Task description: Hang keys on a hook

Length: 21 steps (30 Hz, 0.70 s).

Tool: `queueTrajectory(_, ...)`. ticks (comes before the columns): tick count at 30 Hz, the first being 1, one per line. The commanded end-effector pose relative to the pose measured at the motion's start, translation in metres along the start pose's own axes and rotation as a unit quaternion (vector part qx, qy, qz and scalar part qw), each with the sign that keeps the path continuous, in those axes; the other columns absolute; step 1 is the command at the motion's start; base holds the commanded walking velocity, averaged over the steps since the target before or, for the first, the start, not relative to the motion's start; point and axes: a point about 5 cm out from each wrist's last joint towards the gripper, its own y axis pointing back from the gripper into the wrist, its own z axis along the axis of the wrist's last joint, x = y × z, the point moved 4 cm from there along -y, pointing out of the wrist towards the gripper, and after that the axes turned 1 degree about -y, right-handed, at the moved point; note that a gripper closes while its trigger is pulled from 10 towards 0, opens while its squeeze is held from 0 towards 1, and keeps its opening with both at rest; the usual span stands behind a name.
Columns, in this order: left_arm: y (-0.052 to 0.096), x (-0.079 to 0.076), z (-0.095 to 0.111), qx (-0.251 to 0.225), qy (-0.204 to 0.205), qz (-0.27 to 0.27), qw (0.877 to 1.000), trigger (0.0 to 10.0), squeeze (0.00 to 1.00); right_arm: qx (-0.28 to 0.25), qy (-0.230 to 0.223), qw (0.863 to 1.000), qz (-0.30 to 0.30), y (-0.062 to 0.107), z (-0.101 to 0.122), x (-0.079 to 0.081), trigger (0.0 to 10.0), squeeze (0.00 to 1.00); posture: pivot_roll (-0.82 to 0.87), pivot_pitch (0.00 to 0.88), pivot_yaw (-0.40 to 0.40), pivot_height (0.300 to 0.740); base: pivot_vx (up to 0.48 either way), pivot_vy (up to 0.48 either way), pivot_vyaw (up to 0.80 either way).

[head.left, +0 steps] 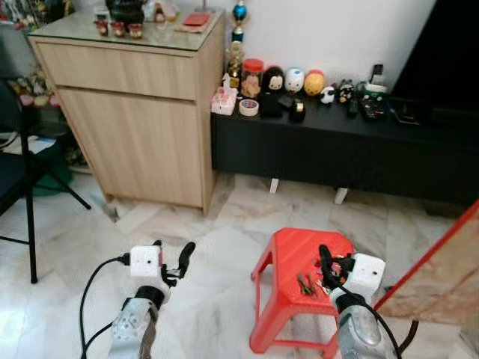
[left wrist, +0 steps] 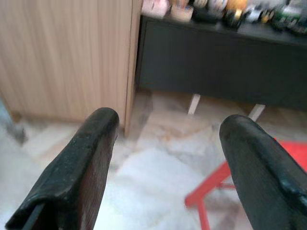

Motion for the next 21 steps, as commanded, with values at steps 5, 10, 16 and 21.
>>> queueTrajectory(5,-0.005,-0.016,0.002,-0.004,0.016,-0.014,1.0,10.0,0.0,-0.011,0.006,1.0,-0.007,-0.003,0.008,-0.008,10.0,0.0,-0.03,0.0,-0.088,0.74,0.277,0.0,0.0)
queueTrajectory(10,-0.005,-0.016,0.002,-0.002,0.017,-0.014,1.0,10.0,0.0,-0.008,0.006,1.0,-0.001,-0.003,0.008,-0.006,10.0,0.0,-0.03,0.0,-0.089,0.74,0.266,0.0,0.0)
queueTrajectory(16,-0.005,-0.015,0.001,-0.001,0.017,-0.011,1.0,10.0,0.0,-0.003,0.011,1.0,0.018,-0.004,0.007,-0.001,10.0,0.0,-0.02,0.004,-0.09,0.74,0.252,0.0,0.0)
queueTrajectory(21,-0.005,-0.016,0.002,-0.003,0.017,-0.011,1.0,10.0,0.0,-0.003,0.032,0.999,0.038,-0.004,0.008,0.003,10.0,0.0,-0.02,0.006,-0.088,0.74,0.097,0.0,0.0)
